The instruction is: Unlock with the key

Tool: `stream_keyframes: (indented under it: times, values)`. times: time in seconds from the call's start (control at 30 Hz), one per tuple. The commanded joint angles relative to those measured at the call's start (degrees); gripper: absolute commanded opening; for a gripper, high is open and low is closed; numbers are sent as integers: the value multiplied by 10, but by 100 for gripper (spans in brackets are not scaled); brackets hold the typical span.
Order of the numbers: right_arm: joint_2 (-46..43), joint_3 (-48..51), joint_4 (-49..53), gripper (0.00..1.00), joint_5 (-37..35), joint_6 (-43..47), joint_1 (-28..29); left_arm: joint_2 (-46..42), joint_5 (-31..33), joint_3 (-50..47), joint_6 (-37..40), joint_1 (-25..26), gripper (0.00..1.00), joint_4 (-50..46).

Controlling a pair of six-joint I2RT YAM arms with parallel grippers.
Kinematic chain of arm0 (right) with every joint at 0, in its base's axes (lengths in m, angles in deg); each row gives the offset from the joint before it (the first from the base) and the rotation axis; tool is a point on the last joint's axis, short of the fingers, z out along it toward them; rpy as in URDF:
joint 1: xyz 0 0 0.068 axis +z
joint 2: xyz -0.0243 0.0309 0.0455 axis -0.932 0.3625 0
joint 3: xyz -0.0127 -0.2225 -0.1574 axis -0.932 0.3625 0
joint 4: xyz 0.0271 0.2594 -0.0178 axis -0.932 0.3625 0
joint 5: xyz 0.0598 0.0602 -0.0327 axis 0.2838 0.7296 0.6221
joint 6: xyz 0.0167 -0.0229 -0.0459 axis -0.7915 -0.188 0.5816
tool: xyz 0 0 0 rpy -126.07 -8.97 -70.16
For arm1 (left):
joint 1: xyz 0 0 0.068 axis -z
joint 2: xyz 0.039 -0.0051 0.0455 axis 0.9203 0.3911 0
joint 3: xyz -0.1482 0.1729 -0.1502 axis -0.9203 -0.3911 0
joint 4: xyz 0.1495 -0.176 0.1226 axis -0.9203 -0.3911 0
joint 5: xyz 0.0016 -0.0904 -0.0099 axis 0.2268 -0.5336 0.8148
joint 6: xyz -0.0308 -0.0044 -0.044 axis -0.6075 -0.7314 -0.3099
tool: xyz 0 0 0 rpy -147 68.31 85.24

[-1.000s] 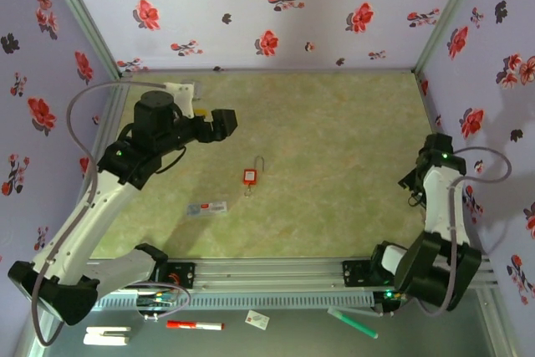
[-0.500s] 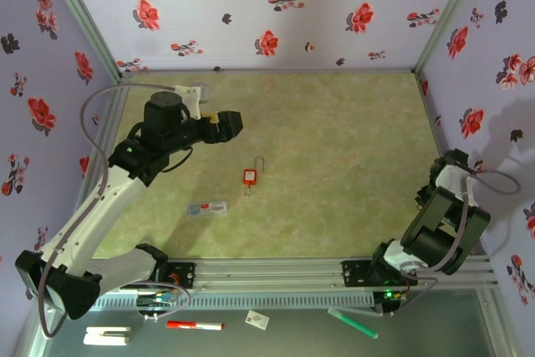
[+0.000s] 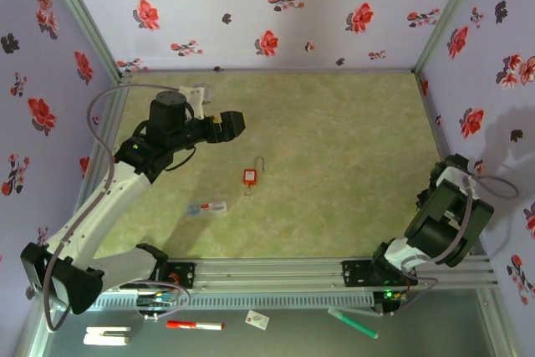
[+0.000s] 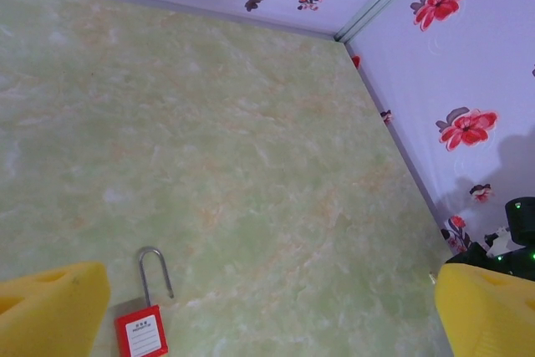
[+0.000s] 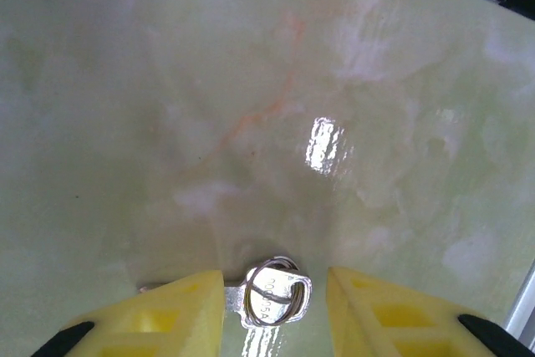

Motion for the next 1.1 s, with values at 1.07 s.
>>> stream_keyframes:
  times: [1.07]
  values:
    - [-17, 20, -31, 0, 104, -6, 28, 3, -21, -41, -33, -29, 99, 31]
